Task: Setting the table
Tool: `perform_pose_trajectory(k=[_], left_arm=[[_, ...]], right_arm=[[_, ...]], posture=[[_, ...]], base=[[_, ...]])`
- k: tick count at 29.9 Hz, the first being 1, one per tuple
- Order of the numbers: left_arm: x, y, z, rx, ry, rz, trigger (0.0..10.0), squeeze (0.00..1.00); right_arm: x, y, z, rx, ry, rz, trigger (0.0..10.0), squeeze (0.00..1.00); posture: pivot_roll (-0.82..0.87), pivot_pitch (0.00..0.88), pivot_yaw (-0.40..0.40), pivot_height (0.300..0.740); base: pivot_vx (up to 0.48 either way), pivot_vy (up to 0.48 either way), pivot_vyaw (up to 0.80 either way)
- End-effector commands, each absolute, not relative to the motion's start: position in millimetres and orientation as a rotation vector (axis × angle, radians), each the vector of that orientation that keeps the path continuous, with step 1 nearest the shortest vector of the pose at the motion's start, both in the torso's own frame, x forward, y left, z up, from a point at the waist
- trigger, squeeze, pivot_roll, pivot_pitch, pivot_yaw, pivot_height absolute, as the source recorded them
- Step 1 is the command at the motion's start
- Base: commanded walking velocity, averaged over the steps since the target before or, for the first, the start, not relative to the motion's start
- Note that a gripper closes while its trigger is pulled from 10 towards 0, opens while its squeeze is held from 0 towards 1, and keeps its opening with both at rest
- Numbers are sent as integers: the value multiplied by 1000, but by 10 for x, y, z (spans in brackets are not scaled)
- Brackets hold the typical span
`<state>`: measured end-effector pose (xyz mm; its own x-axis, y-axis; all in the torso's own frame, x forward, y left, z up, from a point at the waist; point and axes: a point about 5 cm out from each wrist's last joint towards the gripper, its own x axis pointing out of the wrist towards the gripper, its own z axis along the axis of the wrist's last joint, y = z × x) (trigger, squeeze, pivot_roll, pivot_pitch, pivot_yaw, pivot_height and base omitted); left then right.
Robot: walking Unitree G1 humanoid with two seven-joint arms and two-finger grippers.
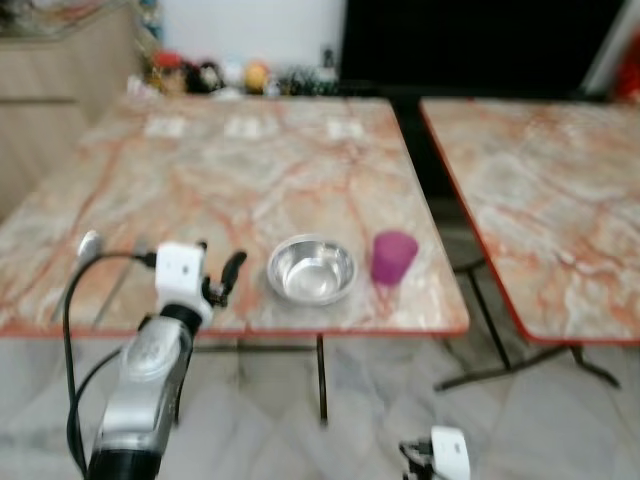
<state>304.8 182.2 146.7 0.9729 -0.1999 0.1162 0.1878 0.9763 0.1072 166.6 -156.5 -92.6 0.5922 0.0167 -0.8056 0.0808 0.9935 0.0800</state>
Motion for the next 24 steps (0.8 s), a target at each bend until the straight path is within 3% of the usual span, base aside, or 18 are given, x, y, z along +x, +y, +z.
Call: perform_pose_trajectory(k=[1,16,24], left_arm=[[3043,1788,1485,98,-131,-212,10000,0],[3091,1575,1279,78,-3,-252,10000,0],[3393,1442,1387,-86,50,-219,10000,0]], right_arm=[[1662,-1612,-924,103,933,-47,10000,0],[1668,-1612,-922,111,931,-56,10000,0],[1672,-1609,-921,108,932,-53,10000,0]], posture=[[128,0,-17,740],[126,0,-14,740],[127,0,-15,740]], base=[[0,0,0],[0,0,0],[0,0,0]])
